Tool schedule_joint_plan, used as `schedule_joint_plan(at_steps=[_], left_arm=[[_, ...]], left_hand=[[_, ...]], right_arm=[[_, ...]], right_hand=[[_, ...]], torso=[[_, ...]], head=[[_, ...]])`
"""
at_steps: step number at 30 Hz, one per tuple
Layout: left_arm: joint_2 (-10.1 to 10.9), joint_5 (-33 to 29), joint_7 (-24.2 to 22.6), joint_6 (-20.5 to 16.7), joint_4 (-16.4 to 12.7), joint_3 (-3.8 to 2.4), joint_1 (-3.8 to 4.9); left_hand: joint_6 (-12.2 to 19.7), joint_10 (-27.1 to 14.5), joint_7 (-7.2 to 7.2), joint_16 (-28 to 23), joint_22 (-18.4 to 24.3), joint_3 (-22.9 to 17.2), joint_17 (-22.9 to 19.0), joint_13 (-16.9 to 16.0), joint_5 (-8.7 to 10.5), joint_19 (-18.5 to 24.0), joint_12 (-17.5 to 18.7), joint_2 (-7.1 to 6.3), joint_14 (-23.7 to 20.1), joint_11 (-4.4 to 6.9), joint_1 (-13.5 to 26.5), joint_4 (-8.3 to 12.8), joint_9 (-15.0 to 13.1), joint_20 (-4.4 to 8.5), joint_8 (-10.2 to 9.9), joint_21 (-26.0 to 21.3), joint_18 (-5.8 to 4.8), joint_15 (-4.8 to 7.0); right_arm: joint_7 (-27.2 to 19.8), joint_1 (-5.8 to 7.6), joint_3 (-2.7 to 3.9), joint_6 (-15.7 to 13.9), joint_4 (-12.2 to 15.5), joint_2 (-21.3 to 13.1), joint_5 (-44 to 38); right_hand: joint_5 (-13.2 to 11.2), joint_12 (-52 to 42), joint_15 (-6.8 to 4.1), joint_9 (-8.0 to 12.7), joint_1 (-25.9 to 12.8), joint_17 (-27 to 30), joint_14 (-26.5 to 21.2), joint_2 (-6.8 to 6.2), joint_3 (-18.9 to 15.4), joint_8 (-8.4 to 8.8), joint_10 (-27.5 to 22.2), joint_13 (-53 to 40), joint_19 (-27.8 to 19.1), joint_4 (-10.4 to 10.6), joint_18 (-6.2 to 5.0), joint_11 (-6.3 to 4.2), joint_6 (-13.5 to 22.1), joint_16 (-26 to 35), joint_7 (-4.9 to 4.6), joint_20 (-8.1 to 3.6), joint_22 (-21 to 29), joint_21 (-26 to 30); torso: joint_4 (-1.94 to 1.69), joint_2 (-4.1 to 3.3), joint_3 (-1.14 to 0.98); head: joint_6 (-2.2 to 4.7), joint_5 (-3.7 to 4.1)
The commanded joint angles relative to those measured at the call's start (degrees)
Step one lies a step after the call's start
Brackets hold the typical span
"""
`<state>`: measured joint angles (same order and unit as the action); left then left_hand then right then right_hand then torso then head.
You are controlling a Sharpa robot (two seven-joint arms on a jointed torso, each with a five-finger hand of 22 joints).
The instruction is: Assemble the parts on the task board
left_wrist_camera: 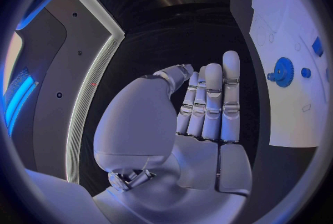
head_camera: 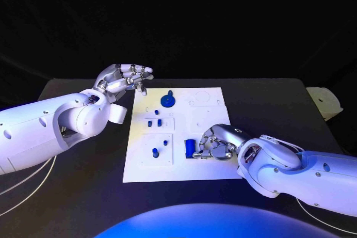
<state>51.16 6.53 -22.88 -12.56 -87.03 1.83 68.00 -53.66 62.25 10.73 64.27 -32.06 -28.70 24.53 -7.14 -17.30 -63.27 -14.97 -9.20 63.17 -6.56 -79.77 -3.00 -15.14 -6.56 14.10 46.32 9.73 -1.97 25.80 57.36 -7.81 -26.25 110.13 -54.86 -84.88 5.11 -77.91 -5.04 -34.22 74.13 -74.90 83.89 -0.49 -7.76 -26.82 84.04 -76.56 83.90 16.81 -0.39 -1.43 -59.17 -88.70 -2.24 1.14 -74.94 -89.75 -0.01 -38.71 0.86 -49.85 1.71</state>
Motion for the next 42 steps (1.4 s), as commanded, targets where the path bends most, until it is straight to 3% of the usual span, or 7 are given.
schedule_joint_plan(at_steps=[1, 13, 27, 42], left_arm=[[-0.1, -0.2, -0.4, 0.8, -0.1, -0.04, 0.03], [-0.2, -0.2, -0.4, 0.8, -0.1, -0.04, 0.03], [-0.3, -0.2, -0.4, 0.8, 0.0, -0.03, 0.03], [-0.2, -0.2, -0.4, 0.7, 0.0, -0.03, 0.03]], left_hand=[[0.4, -0.3, -0.03, 0.1, 0.1, -0.2, -0.1, -0.1, -0.26, 0.3, -0.3, 0.14, -0.4, 0.05, 0.3, -0.2, -0.1, -0.1, 0.3, -0.3, 0.83, 0.12], [0.4, -0.4, -0.03, 0.2, 0.1, -0.3, -0.1, -0.1, -0.26, 0.3, -0.5, 0.26, -0.4, 0.05, 0.4, -0.2, -0.1, -0.12, 0.3, -0.4, 0.83, 0.11], [0.4, -0.4, -0.03, 0.2, 0.1, -0.3, -0.1, -0.1, -0.26, 0.3, -0.5, 0.26, -0.4, 0.05, 0.4, -0.2, -0.1, -0.12, 0.3, -0.4, 0.83, 0.11], [0.4, -0.4, -0.04, 0.2, 0.1, -0.3, -0.2, -0.1, -0.26, 0.2, -0.6, 0.32, -0.4, 0.05, 0.4, -0.2, -0.1, -0.12, 0.4, -0.4, 0.83, 0.11]], right_arm=[[-0.5, -0.03, 0.0, -0.4, 0.0, -0.2, -0.5], [-0.5, -0.02, 0.01, -0.7, -0.2, -0.3, -0.6], [0.2, -0.03, -0.01, 0.3, -1.8, 2.0, -0.4], [1.2, -0.04, -0.01, -0.6, -3.2, 2.8, -2.3]], right_hand=[[0.6, -0.2, -0.18, 0.1, 1.1, -12.4, 5.6, 1.12, -0.1, 0.13, 1.7, -7.3, 6.1, -0.3, 0.39, -0.28, -0.2, -0.2, -0.14, -0.2, -15.1, -0.3], [1.4, -0.3, -0.22, 0.2, 1.7, -12.4, 5.6, 1.39, 0.0, 0.15, 1.8, -7.4, 6.1, -0.3, 0.39, -0.33, -0.1, -0.3, -0.11, -0.23, -15.1, -0.3], [1.7, -0.3, -0.27, 0.2, 2.6, -12.4, 5.6, 1.7, 0.1, 0.14, 1.8, -7.4, 6.1, -0.4, 0.39, -0.38, -0.1, -0.2, -0.03, -0.27, -15.1, -0.3], [2.2, -0.4, -0.39, 0.4, 4.6, -12.4, 5.6, 2.34, 0.6, 0.16, 1.8, -7.5, 6.1, -0.6, 0.39, -0.52, -0.1, -0.2, 0.13, -0.37, -15.1, -0.3]], torso=[[0.03, 0.04, -0.04], [0.11, 0.01, -0.09], [-0.13, -0.04, 0.02], [0.0, 0.0, -0.03]], head=[[0.03, 0.07], [0.23, 0.14], [0.18, 0.29], [0.03, 0.18]])
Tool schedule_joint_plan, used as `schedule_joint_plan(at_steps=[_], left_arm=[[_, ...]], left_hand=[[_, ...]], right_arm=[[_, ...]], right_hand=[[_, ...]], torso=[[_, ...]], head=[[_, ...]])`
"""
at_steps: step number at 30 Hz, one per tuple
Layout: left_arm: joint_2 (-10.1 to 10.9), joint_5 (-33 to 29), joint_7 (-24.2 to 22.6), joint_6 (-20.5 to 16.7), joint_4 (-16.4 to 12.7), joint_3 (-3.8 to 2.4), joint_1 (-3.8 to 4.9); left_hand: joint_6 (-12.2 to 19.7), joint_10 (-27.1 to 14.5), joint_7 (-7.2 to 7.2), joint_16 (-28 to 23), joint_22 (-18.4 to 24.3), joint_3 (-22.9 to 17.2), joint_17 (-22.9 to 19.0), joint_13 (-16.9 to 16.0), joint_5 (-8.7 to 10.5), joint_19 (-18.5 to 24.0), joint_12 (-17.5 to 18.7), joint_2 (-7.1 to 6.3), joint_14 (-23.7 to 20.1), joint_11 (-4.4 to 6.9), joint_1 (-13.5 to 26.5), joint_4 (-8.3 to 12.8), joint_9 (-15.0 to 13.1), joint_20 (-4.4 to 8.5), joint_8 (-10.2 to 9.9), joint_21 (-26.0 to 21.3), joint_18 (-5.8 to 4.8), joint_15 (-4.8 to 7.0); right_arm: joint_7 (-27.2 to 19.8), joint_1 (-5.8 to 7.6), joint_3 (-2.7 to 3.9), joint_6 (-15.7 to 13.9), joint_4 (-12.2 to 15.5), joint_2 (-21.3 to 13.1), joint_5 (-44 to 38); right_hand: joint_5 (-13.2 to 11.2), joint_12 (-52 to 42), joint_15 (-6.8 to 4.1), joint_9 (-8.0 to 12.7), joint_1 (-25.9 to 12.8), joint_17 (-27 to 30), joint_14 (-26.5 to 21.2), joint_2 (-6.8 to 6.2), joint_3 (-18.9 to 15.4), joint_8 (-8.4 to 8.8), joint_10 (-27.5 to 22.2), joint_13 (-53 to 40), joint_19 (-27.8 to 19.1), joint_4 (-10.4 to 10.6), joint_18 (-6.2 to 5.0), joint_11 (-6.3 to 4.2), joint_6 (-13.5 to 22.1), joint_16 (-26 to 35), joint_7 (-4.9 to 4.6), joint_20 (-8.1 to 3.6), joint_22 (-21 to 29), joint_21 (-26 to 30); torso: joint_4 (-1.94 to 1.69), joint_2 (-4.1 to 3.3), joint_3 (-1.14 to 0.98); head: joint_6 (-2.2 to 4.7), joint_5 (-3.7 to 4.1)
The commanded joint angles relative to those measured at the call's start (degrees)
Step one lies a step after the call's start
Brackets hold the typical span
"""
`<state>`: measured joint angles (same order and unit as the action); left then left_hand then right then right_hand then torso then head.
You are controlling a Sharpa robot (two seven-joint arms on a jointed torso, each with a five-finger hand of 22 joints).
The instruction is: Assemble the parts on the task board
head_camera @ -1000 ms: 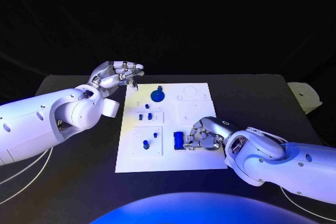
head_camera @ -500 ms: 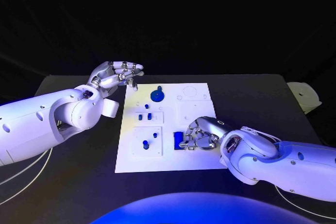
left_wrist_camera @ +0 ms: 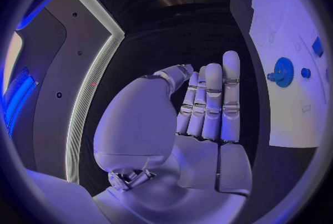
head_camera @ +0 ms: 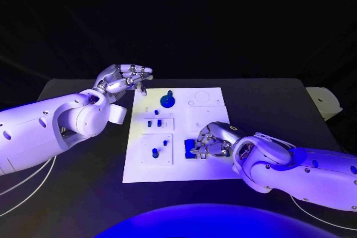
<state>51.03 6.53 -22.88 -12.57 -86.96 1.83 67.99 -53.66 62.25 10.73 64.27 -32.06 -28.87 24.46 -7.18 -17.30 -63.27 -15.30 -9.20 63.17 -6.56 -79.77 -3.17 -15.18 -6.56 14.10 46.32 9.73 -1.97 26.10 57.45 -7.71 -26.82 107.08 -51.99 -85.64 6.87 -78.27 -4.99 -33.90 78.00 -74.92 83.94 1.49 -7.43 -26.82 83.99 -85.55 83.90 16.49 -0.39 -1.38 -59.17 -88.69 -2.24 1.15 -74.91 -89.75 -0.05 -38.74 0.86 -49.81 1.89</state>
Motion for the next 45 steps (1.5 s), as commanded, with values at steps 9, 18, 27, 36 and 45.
schedule_joint_plan(at_steps=[9, 18, 27, 36, 45], left_arm=[[0.0, -0.2, -0.4, 0.7, -0.1, -0.02, 0.03], [0.0, -0.2, -0.3, 0.8, -0.1, 0.0, 0.03], [0.2, -0.2, -0.3, 0.7, -0.3, 0.01, 0.03], [0.4, -0.2, -0.4, 0.6, -0.5, 0.01, 0.03], [0.4, -0.2, -0.5, 0.7, -0.6, 0.01, 0.03]], left_hand=[[0.4, -0.4, -0.04, 0.2, 0.1, -0.2, -0.1, -0.1, -0.26, 0.2, -0.3, 0.32, -0.4, 0.05, 0.4, 0.0, -0.1, -0.12, 0.4, -0.4, 0.83, 0.11], [0.4, -0.4, -0.04, 0.2, 0.1, -0.2, -0.1, -0.1, -0.26, 0.2, -0.3, 0.32, -0.4, 0.05, 0.4, 0.0, -0.1, -0.12, 0.4, -0.4, 0.83, 0.11], [0.5, -0.5, -0.03, 0.2, 0.1, -0.2, -0.1, -0.1, -0.26, 0.2, -0.4, 0.4, -0.4, 0.04, 0.4, -0.1, -0.1, -0.13, 0.4, -0.4, 0.83, 0.1], [0.5, -0.5, -0.03, 0.2, 0.1, -0.2, -0.1, -0.1, -0.26, 0.2, -0.4, 0.4, -0.4, 0.04, 0.4, -0.1, -0.1, -0.13, 0.4, -0.4, 0.83, 0.1], [0.5, -0.5, -0.03, 0.2, 0.1, -0.2, -0.1, -0.1, -0.26, 0.2, -0.4, 0.4, -0.4, 0.04, 0.4, -0.1, -0.1, -0.13, 0.4, -0.4, 0.83, 0.1]], right_arm=[[-0.6, -0.12, -0.08, -4.3, 1.4, -1.4, -1.7], [-2.5, 0.45, 0.15, -8.1, 3.8, -5.0, -0.6], [-1.4, 1.44, 0.19, -4.1, 3.5, -10.6, -0.9], [0.8, 1.13, -0.07, -1.1, 3.7, -14.5, -4.6], [2.6, -0.11, -0.25, 0.6, 3.4, -14.6, -5.4]], right_hand=[[2.0, 0.2, -0.44, 0.2, 0.8, -12.3, 5.5, 1.1, 0.3, 0.26, 1.8, 1.6, 6.1, 0.2, 0.39, -0.55, 0.0, -0.2, 0.05, -0.42, -15.1, -0.3], [3.0, 2.2, -0.32, 0.5, 1.0, -11.9, 5.4, 0.64, -0.1, 0.78, 1.1, 2.5, 6.1, 0.0, 0.39, -0.36, 0.7, 0.0, -0.2, -0.36, -15.1, -0.3], [2.8, 4.9, 0.4, 1.6, 1.7, -11.7, 5.4, 0.13, -0.6, 2.68, -0.1, 3.8, 6.1, -0.1, 0.39, 0.51, 2.4, 0.1, -1.24, 0.17, -15.1, -0.3], [2.4, 5.9, 0.84, 2.2, 1.9, -11.8, 5.4, -0.58, -1.4, 3.88, -0.5, 4.3, 6.1, 0.1, 0.39, 1.03, 2.9, 0.0, -1.86, 0.55, -15.1, -0.3], [2.1, 5.9, 0.99, 2.4, 1.5, -11.9, 5.4, -0.75, -1.8, 4.19, -0.4, 4.3, 6.1, 0.2, 0.39, 1.19, 2.8, 0.0, -2.02, 0.7, -15.1, -0.3]], torso=[[0.04, 0.02, -0.06], [0.13, 0.06, -0.02], [0.09, 0.03, 0.09], [0.2, 0.04, -0.02], [-0.05, 0.09, 0.01]], head=[[0.14, 0.0], [0.28, 0.22], [0.39, 1.1], [0.34, 1.51], [0.31, 1.87]])
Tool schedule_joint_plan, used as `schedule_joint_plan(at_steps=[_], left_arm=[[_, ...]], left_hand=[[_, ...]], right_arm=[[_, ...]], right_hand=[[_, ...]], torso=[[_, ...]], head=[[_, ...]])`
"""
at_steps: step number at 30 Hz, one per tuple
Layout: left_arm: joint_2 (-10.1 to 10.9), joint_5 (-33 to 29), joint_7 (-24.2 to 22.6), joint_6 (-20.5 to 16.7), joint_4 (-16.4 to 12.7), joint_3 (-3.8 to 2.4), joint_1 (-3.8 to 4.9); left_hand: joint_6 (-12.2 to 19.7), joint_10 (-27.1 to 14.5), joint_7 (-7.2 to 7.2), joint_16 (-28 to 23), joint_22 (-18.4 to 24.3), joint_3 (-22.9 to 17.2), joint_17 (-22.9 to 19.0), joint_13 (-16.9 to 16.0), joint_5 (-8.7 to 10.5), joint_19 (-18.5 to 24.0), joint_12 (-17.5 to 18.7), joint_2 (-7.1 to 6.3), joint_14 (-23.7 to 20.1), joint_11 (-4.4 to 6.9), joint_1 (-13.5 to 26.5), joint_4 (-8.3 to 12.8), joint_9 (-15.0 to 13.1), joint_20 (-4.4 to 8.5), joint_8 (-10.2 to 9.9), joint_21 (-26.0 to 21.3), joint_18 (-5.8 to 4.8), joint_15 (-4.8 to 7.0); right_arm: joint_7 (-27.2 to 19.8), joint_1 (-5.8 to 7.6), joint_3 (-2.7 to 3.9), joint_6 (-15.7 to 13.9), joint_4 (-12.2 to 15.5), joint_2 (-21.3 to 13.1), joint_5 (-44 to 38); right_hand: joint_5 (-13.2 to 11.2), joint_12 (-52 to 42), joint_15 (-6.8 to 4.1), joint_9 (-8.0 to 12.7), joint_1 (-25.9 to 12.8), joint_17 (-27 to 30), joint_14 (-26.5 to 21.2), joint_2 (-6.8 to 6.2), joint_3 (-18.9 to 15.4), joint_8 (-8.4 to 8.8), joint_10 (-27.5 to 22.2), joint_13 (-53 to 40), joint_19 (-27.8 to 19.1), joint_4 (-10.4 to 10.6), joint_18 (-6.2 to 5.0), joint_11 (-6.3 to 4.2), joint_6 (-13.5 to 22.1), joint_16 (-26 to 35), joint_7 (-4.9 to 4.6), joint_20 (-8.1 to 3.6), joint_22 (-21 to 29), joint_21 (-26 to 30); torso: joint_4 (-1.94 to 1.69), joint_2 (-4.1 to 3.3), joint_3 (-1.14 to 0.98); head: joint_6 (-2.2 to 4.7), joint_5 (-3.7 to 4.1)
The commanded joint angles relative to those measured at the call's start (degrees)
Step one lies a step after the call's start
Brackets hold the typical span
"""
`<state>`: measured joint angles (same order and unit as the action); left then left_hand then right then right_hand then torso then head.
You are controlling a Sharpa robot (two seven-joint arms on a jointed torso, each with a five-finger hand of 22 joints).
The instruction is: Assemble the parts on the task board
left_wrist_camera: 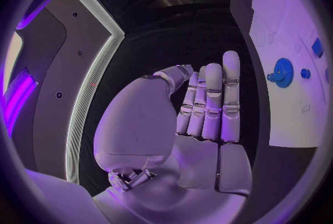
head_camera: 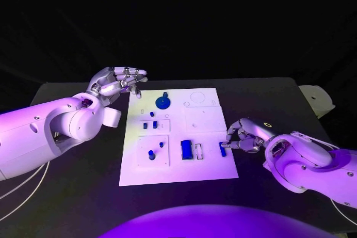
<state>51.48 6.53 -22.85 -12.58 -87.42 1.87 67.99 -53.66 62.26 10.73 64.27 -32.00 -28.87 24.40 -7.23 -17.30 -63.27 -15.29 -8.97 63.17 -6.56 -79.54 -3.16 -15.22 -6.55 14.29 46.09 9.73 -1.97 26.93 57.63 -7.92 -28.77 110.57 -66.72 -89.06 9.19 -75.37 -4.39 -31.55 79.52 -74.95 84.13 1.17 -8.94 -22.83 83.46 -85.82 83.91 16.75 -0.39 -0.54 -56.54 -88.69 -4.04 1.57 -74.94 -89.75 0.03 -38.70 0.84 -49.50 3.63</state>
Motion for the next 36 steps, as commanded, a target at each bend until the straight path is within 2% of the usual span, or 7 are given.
schedule_joint_plan(at_steps=[1, 21, 24, 27, 30, 32, 36], left_arm=[[-0.1, -0.2, -0.5, 0.7, -0.2, -0.03, 0.03], [0.1, -0.2, -0.5, 0.7, -0.2, -0.03, 0.03], [0.1, -0.2, -0.4, 0.7, -0.2, -0.03, 0.03], [0.1, -0.2, -0.4, 0.7, -0.2, -0.03, 0.03], [0.1, -0.2, -0.4, 0.7, -0.2, -0.03, 0.03], [0.1, -0.2, -0.4, 0.7, -0.2, -0.03, 0.03], [0.2, -0.2, -0.3, 0.7, -0.2, -0.03, 0.03]], left_hand=[[0.5, -0.5, -0.03, 0.2, 0.1, -0.2, -0.1, -0.1, -0.26, 0.2, -0.4, 0.17, -0.4, 0.04, 0.2, -0.1, -0.1, -0.13, 0.2, -0.2, 0.83, 0.1], [0.5, -0.5, -0.02, 0.2, 0.1, -0.2, -0.1, -0.1, -0.24, 0.2, -0.5, 0.15, -0.4, 0.03, 0.3, -0.1, -0.1, -0.14, 0.2, -0.2, 0.83, 0.09], [0.5, -0.5, -0.02, 0.2, 0.1, -0.2, -0.1, -0.1, -0.24, 0.2, -0.5, 0.15, -0.4, 0.03, 0.3, -0.1, -0.1, -0.14, 0.2, -0.2, 0.83, 0.09], [0.5, -0.6, -0.02, 0.3, 0.1, -0.2, -0.1, -0.1, -0.24, 0.2, -0.5, 0.17, -0.4, 0.02, 0.4, -0.2, -0.1, -0.15, 0.3, -0.2, 0.83, 0.08], [0.5, -0.6, -0.02, 0.3, 0.1, -0.2, -0.1, -0.1, -0.24, 0.2, -0.5, 0.17, -0.4, 0.02, 0.4, -0.2, -0.1, -0.15, 0.3, -0.2, 0.83, 0.08], [0.5, -0.6, -0.02, 0.3, 0.1, -0.2, -0.1, -0.1, -0.24, 0.2, -0.5, 0.17, -0.4, 0.02, 0.4, -0.2, -0.1, -0.15, 0.3, -0.2, 0.83, 0.08], [0.5, -0.6, -0.02, 0.3, 0.1, -0.2, -0.1, -0.1, -0.24, 0.2, -0.5, 0.17, -0.4, 0.02, 0.4, -0.2, -0.1, -0.15, 0.3, -0.2, 0.83, 0.08]], right_arm=[[1.9, -0.37, -0.05, 2.6, -0.1, 0.2, -2.0], [2.9, -2.53, -0.12, 4.0, -2.0, 3.2, -2.1], [2.9, -2.75, -0.12, 4.3, -2.1, 3.5, -2.4], [3.0, -2.91, -0.12, 4.7, -2.2, 3.8, -3.0], [3.1, -3.01, -0.11, 5.2, -2.3, 4.0, -4.7], [3.2, -3.05, -0.11, 5.6, -2.3, 4.1, -5.9], [3.3, -3.08, -0.11, 6.3, -2.2, 4.2, -8.1]], right_hand=[[-0.2, 2.9, 0.41, 0.1, -0.2, -11.9, 5.2, -0.43, -0.4, 0.23, 0.1, 4.6, 6.1, -0.1, 0.39, 0.37, 0.1, 0.0, -0.24, 0.3, -15.1, -0.3], [1.3, 2.5, 0.33, 0.4, 0.7, -12.0, 5.2, 0.55, -0.2, 0.72, 0.4, 4.4, 6.1, -0.3, 0.39, 0.17, -0.7, -0.1, 0.05, 0.42, -15.1, -0.3], [1.5, 2.5, 0.14, 0.6, 2.4, -12.1, 5.3, 1.18, 0.6, 0.97, 0.4, 4.3, 6.1, -0.5, 0.39, -0.04, -1.1, -0.1, 0.3, 0.31, -15.1, -0.3], [-0.2, 2.5, -0.26, 0.9, 7.1, -12.1, 5.3, 2.08, 3.6, 1.53, 0.4, 4.3, 6.1, -1.6, 0.39, -0.51, -1.4, -0.1, 0.78, -0.01, -15.1, -0.3], [-0.2, 2.5, -0.48, 1.1, 10.2, -12.2, 5.3, 1.99, 6.2, 1.83, 0.3, 4.3, 6.1, -2.4, 0.39, -0.75, -1.8, -0.1, 1.05, -0.24, -15.1, -0.3], [2.8, 2.7, -0.49, 0.8, 12.8, -12.4, 5.3, 0.1, 11.0, 1.7, 0.3, 4.4, 6.1, -3.3, 0.39, -0.66, -2.0, -0.2, 1.03, -0.46, -15.1, -0.3], [5.4, 2.5, -0.19, -0.6, 12.0, -12.6, 5.4, -4.33, 20.1, 0.84, 0.6, 4.3, 6.1, -3.0, 0.39, -0.43, -1.7, -0.3, 0.32, -0.17, -15.1, -0.3]], torso=[[-0.13, 0.04, 0.04], [-0.06, -0.02, -0.04], [-0.06, -0.02, -0.04], [-0.04, -0.04, -0.03], [-0.02, -0.05, -0.03], [-0.06, -0.02, -0.01], [-0.04, 0.0, 0.0]], head=[[0.0, 0.12], [-0.34, -0.23], [-0.36, -0.21], [-0.4, -0.2], [-0.41, -0.19], [-0.43, -0.16], [-0.5, -0.23]])
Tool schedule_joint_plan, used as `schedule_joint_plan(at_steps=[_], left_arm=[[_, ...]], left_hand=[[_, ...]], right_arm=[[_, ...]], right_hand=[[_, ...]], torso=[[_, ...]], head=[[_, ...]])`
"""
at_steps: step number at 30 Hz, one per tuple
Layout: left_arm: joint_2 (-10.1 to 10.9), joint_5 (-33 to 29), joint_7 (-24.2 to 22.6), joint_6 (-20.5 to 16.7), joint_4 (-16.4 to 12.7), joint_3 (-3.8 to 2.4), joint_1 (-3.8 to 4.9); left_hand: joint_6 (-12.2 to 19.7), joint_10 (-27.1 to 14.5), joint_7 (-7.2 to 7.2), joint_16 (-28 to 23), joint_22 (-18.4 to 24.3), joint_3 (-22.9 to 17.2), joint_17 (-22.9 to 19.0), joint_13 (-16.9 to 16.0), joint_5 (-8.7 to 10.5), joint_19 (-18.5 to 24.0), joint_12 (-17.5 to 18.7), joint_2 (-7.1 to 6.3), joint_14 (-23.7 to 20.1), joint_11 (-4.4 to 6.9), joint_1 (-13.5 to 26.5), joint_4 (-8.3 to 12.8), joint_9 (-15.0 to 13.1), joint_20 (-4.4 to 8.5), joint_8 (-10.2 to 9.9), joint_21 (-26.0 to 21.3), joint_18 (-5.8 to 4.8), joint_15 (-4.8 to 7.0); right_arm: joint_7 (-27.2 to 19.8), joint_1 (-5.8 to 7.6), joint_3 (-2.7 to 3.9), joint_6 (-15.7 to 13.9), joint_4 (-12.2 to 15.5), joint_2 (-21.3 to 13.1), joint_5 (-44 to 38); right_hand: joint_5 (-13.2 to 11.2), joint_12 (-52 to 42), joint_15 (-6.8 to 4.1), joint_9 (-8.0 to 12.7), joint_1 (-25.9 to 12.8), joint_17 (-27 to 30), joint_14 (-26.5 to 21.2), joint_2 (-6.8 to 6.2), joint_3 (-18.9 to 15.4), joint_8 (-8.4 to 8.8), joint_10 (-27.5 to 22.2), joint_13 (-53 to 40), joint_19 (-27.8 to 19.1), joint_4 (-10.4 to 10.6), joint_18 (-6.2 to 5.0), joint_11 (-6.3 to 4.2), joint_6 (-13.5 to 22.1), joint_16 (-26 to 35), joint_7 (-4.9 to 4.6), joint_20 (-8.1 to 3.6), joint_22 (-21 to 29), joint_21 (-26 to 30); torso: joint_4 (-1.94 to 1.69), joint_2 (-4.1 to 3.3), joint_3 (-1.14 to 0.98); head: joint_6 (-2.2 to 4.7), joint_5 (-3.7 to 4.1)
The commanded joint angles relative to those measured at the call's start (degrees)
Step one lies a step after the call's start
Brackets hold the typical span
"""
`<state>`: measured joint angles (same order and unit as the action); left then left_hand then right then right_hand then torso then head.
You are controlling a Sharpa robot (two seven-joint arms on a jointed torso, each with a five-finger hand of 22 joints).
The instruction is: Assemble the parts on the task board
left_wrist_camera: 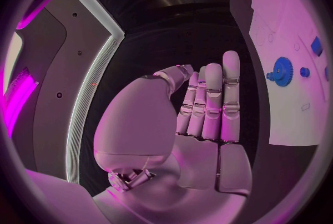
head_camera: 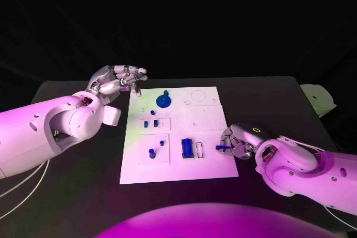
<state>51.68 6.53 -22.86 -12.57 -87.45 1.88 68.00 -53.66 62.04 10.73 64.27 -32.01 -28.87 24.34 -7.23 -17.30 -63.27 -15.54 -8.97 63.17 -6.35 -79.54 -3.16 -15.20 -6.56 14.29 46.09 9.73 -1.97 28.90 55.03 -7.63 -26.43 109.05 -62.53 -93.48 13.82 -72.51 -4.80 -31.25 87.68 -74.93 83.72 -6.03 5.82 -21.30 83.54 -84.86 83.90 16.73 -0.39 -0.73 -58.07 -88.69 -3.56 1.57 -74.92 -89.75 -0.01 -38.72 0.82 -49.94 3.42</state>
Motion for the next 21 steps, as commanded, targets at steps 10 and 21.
schedule_joint_plan(at_steps=[10, 21], left_arm=[[0.0, -0.2, -0.1, 0.7, -0.1, -0.03, 0.03], [-0.3, -0.2, -0.1, 0.7, -0.1, -0.03, 0.03]], left_hand=[[0.5, -0.4, -0.02, 0.3, 0.1, -0.2, 0.0, -0.1, -0.24, 0.2, -0.3, 0.18, -0.4, -0.19, 0.4, -0.2, -0.1, -0.15, 0.3, -0.2, 0.83, 0.08], [0.5, -0.4, -0.02, 0.3, 0.1, -0.2, -0.1, -0.1, -0.26, 0.2, -0.3, 0.2, -0.5, -0.18, 0.4, -0.2, -0.1, -0.15, 0.3, -0.3, 0.83, 0.08]], right_arm=[[1.6, -0.4, -0.33, 1.6, 0.7, -0.1, -3.6], [1.5, 1.7, -0.16, -4.7, 2.8, 1.8, 3.9]], right_hand=[[2.4, -1.1, 0.23, -5.3, -10.1, -12.9, 5.8, -4.02, 29.0, -3.54, 1.3, 2.8, 6.1, -8.1, 0.39, -0.22, 0.7, -0.4, 0.02, -0.06, -15.1, -0.3], [3.3, -1.5, 0.03, -5.6, -14.9, -13.1, 5.9, -3.87, 30.7, -3.67, 1.5, 2.6, 6.1, -7.9, 0.39, -0.42, 0.5, -0.4, 0.34, -0.23, -15.1, -0.3]], torso=[[-0.05, 0.07, 0.01], [-0.09, 0.01, 0.06]], head=[[-0.06, 0.06], [0.11, 0.12]])
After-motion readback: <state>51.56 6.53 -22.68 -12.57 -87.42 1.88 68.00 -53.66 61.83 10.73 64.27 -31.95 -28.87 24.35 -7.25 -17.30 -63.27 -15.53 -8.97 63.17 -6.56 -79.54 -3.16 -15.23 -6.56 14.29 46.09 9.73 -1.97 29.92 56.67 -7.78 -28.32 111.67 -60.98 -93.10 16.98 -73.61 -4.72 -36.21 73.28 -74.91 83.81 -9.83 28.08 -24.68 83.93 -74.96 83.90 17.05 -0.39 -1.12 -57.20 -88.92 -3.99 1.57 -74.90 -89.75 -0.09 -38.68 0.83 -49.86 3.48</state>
